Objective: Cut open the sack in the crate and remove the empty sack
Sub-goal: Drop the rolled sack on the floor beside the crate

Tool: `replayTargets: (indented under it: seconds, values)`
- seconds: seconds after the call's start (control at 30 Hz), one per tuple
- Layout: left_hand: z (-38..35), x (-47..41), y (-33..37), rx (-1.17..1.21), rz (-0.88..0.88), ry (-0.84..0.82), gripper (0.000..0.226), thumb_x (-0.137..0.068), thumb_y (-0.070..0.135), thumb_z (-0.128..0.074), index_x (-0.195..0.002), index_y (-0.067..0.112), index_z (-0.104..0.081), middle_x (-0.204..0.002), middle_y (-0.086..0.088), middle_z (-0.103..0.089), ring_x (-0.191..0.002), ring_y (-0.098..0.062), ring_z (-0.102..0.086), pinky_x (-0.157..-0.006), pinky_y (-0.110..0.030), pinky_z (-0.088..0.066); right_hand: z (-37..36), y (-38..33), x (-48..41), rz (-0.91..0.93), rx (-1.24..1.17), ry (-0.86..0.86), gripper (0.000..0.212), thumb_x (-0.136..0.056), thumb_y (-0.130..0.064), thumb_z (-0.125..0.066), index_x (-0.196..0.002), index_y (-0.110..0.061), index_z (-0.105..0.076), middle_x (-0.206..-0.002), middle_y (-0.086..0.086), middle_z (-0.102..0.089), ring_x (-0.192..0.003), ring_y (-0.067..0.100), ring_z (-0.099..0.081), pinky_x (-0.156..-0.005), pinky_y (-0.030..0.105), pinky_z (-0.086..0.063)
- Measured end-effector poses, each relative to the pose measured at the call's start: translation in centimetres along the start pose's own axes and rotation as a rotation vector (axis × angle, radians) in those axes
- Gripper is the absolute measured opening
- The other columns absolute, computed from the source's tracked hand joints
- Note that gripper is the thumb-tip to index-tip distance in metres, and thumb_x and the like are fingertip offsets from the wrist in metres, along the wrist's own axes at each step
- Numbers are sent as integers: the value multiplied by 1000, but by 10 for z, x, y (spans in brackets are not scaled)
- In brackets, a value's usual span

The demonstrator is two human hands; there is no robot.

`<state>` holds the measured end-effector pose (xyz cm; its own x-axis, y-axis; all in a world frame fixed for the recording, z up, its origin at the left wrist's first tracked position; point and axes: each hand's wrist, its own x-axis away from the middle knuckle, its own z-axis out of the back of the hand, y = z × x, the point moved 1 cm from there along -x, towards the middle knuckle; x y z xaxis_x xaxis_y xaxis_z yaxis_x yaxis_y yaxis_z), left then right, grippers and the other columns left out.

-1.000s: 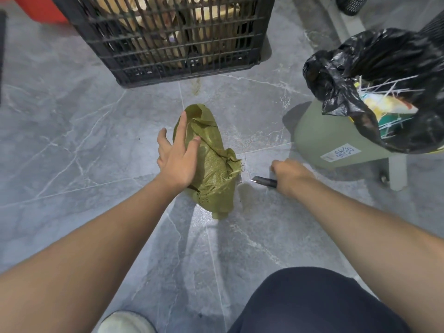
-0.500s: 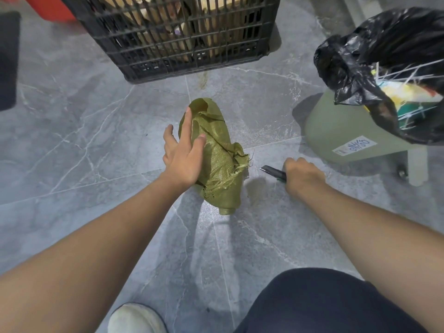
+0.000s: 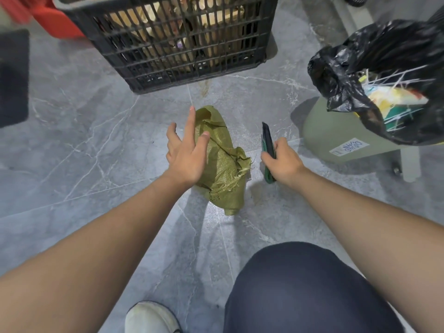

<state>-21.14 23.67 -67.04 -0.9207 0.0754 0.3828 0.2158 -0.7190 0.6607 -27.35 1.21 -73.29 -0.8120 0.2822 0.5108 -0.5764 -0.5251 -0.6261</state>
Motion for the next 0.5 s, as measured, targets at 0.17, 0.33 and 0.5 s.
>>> replayTargets:
  seconds: [0.17, 0.33, 0.5]
  values:
    - [36, 15, 27, 7, -9, -49, 63, -94, 62, -28, -153, 66, -3, -171, -8, 9, -152, -42, -24, -124, -63, -13, 14, -50, 21, -67, -456, -70, 22, -104, -28, -54, -115, -21, -36, -85, 16, -60, -52, 25, -62, -45, 35, -54]
    - [81, 38, 68, 37, -19, -88, 64, -99, 56, -30, -157, 59, -2, -171, -11, 8, -158, -32, -5, -125, -60, -10, 30, -112, 60, -141, -596, 7, 15, -105, -38, -48, -113, -25, -49, -81, 9, -60, -65, 23, -55, -60, 36, -46]
    - [144, 67, 117, 84, -23, -89, 71, -93, 59, -29, -157, 58, 1, -171, -12, 5, -159, -31, -3, -124, -62, -12, 63, -185, 110, -203, -782, 51, 15, -108, -21, -41, -113, -24, -55, -83, 4, -58, -68, 19, -55, -59, 31, -44]
